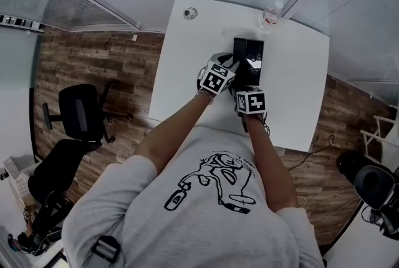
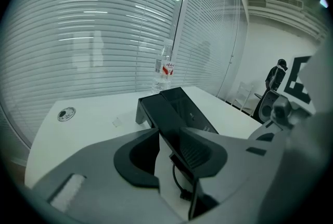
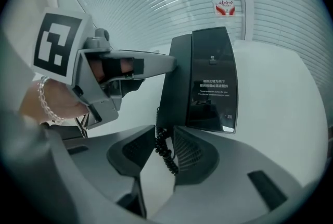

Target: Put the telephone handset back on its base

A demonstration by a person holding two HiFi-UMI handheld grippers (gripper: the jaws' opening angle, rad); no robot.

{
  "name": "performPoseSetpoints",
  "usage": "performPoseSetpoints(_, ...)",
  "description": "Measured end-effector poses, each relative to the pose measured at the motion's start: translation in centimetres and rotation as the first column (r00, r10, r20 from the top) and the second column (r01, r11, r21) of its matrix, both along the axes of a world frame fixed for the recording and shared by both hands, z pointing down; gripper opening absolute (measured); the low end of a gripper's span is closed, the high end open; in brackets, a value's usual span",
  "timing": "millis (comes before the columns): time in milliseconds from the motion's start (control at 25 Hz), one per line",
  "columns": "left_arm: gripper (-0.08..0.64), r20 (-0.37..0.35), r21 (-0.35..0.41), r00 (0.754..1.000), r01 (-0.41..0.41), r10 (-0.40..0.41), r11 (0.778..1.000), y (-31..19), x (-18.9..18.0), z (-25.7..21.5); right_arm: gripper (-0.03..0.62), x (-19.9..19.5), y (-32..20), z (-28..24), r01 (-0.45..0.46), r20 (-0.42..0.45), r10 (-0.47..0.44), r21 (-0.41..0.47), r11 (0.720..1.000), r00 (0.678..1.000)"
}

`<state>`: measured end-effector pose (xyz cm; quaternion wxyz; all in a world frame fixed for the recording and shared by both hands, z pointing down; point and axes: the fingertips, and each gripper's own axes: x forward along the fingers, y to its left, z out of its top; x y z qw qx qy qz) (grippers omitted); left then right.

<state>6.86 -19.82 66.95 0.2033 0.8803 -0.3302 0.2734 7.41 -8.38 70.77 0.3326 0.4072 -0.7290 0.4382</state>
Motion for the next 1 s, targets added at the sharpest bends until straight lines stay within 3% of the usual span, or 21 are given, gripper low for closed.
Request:
performPoseSetpoints(200, 0.12, 0.003, -0.007, 1.0, -0.01, 0.01, 1.0, -0.2, -0.1, 0.1, 0.117, -0.2, 1.0, 1.3, -0.015, 0.016, 0.016, -0.038, 0.999, 1.0)
performPoseSetpoints(360, 0.118, -0.013, -0.01, 1.0, -0.002, 0.002, 1.0, -0.3, -0.2, 0.1, 0.124, -1.0, 0.2, 1.6, -0.027, 0.027, 0.026, 0.013, 1.0, 0.999)
performPoseSetpoints(720, 0.117, -0.043, 0.007, 0.999, 0.008, -0.008, 1.0, -0.8, -0.3, -0.4, 0.068, -0.8, -0.8, 0.8, -0.076, 0.004, 0.076, 0.092, 0.993, 0.997)
performPoseSetpoints(800, 0.115, -0.031, 0.007, 1.0, 0.005, -0.005, 1.0, -0.9, -0.2, -0.3, 0.035, -0.2, -1.1, 1.1, -0.085, -0.021, 0.088, 0.1, 0.991, 0.996)
performPoseSetpoints(1000, 0.117, 0.06, 0.013, 0.998, -0.006, 0.005, 1.0, -1.0, 0.0, 0.8, 0.041, -0.3, -1.3, 2.2, -0.098, 0.023, 0.097, 0.046, 0.994, 0.995)
